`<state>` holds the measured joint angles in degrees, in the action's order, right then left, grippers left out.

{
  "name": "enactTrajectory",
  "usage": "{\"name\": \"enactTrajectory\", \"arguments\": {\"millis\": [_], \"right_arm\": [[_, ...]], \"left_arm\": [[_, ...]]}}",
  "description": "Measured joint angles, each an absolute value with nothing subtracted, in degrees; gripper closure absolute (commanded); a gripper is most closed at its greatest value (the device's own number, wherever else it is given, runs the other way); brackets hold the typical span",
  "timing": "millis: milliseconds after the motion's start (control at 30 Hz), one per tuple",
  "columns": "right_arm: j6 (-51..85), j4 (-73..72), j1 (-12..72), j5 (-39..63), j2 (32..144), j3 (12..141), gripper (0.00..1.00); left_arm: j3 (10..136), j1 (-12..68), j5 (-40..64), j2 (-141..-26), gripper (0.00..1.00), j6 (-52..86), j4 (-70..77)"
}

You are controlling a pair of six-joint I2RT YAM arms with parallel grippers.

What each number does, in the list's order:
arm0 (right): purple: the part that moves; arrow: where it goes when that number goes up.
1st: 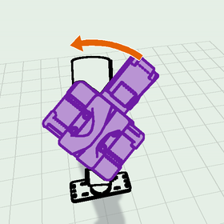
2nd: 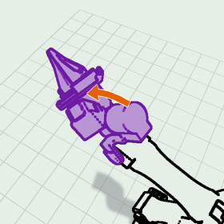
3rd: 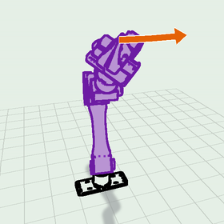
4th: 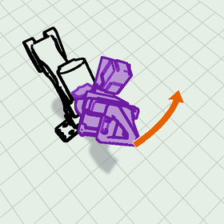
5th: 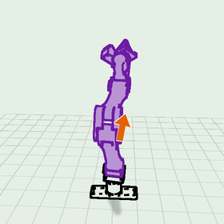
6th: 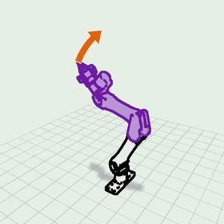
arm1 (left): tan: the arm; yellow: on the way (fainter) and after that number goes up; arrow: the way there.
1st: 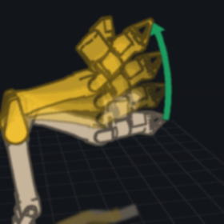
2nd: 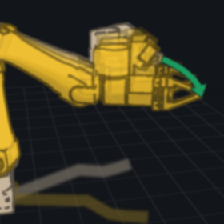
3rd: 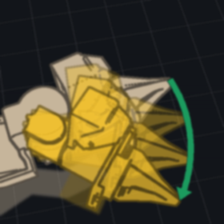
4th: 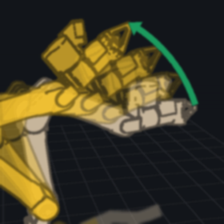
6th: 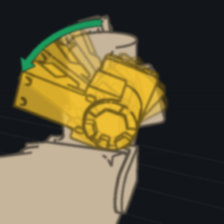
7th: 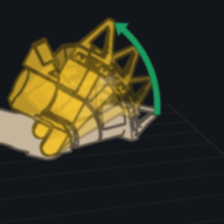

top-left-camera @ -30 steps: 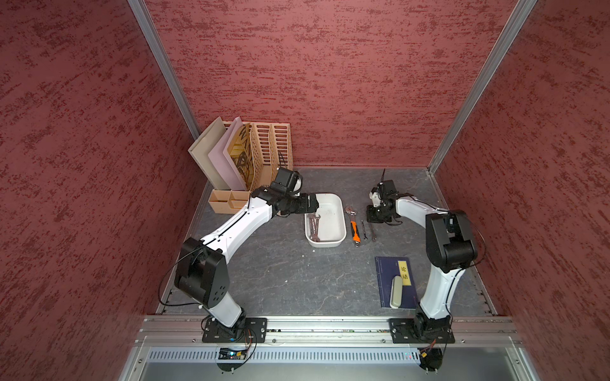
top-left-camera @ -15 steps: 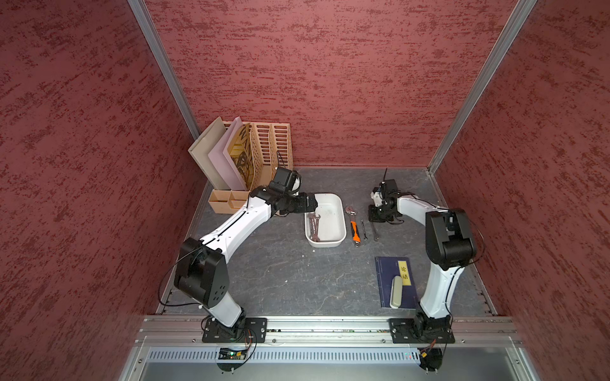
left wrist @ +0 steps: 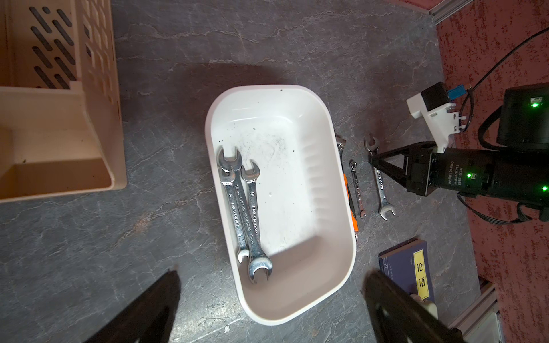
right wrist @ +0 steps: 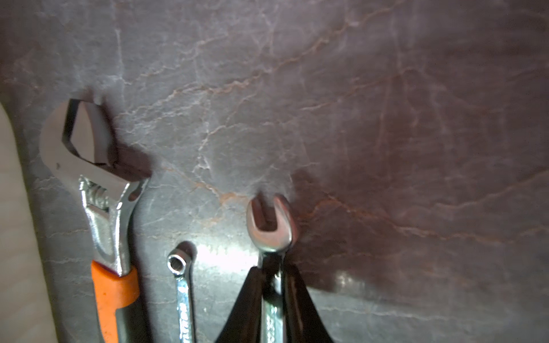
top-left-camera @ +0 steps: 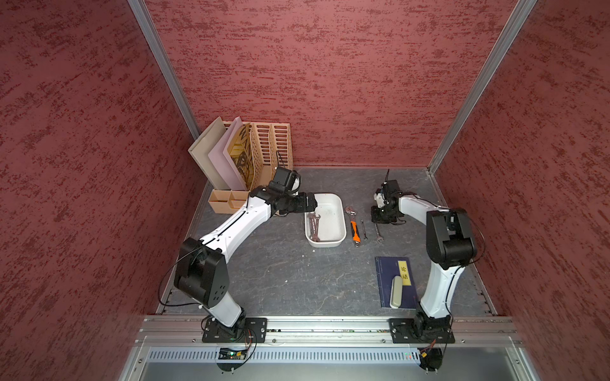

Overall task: Take out the wrench from the storage box
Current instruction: Place the wrench at the center of the board.

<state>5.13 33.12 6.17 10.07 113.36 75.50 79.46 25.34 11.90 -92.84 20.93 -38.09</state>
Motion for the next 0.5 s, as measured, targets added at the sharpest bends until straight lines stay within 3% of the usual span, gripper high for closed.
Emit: {"name": "enactTrajectory", "arguments": {"millis": [500], "right_arm": [[10.9,36.42,6.94,8.75,110.15,75.61,0.73]], "left_arm": [[78.7,25.34,11.88,-91.79,0.0,21.15,-38.15]]}}
